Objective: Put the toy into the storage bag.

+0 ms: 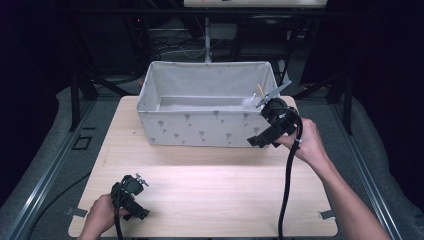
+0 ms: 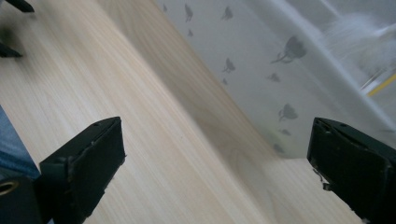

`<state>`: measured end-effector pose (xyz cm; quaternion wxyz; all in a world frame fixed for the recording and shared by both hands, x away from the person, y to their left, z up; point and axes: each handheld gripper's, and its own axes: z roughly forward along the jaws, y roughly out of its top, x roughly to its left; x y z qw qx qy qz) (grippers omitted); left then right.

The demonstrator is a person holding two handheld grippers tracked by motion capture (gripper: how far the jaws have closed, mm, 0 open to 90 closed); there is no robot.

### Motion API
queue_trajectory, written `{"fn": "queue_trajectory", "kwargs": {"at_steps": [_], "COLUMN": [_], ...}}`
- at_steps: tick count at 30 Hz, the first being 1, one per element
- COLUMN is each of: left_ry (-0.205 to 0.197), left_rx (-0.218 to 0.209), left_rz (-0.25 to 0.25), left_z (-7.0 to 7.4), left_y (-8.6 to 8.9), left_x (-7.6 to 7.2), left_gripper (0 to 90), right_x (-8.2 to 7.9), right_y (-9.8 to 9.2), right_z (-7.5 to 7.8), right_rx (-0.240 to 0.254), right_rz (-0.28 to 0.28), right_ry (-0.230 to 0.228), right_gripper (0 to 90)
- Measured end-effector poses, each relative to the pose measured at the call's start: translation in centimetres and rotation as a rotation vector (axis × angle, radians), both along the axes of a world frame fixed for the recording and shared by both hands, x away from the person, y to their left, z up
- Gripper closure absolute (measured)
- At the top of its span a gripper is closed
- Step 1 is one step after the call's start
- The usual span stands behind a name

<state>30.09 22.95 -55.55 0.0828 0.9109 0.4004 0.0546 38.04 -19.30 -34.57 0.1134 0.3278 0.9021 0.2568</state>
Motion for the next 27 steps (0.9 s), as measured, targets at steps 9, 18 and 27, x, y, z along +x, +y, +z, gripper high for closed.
{"fn": "queue_trajectory", "kwargs": {"at_steps": [9, 18, 27], "left_ry": [-0.002, 0.004, 0.001], "left_rx": [-0.004, -0.004, -0.014], "left_rz": [0.004, -0.003, -0.004], "left_z": [0.0, 0.0, -0.1], "left_y": [0.0, -0.1, -0.1], "left_x": [0.0, 0.0, 0.1], "left_gripper": [4.9, 4.9, 4.8], "right_x": [-1.5, -3.6, -4.7], "right_y": [0.5, 0.7, 0.5], "right_z": [-3.7, -9.7, -13.9], "right_rx": [-0.01, -0.001, -0.014], "right_rz": [0.025, 0.031, 0.034], "right_ry": [0.055, 0.149, 0.212], "right_gripper": [3.1, 2.3, 3.1]}}
